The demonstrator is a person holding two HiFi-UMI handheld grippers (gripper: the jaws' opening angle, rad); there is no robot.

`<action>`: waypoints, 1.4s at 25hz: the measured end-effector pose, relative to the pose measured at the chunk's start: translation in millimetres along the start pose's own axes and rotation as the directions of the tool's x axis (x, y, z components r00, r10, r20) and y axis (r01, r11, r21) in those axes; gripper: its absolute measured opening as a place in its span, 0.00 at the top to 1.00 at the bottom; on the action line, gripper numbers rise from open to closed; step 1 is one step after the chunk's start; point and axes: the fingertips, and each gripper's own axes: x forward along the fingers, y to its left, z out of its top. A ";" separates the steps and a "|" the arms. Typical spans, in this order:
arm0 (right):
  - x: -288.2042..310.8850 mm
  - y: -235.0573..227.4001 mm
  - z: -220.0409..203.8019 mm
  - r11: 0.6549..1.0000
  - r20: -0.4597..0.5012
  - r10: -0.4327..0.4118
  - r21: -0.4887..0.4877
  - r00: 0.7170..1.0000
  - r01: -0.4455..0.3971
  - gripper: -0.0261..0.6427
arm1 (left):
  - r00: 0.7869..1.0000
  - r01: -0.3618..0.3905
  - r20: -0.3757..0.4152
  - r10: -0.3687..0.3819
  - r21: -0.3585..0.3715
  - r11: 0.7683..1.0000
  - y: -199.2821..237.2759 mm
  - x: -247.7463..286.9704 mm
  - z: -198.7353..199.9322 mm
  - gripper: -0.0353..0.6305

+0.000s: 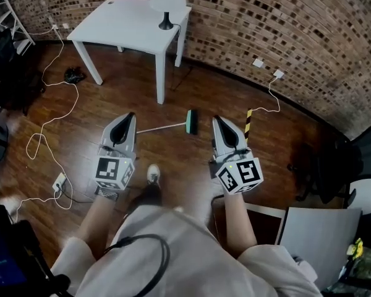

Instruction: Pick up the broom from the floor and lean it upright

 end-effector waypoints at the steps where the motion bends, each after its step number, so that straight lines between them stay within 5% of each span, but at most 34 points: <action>1: 10.9 -3.3 0.3 1.000 0.002 0.000 0.004 1.000 0.000 0.94 | 1.000 0.004 -0.001 -0.004 0.002 1.000 6.4 9.9 0.1 0.94; 22: 192.3 -30.8 -7.6 1.000 -0.036 -0.025 -0.020 0.999 0.024 0.94 | 0.996 0.091 -0.008 -0.091 0.006 0.996 113.9 145.5 -13.4 0.94; 35: 225.7 -38.9 -18.1 1.000 -0.062 -0.018 -0.024 0.998 0.017 0.94 | 0.996 0.084 -0.028 -0.084 -0.019 0.996 135.7 172.5 -29.7 0.94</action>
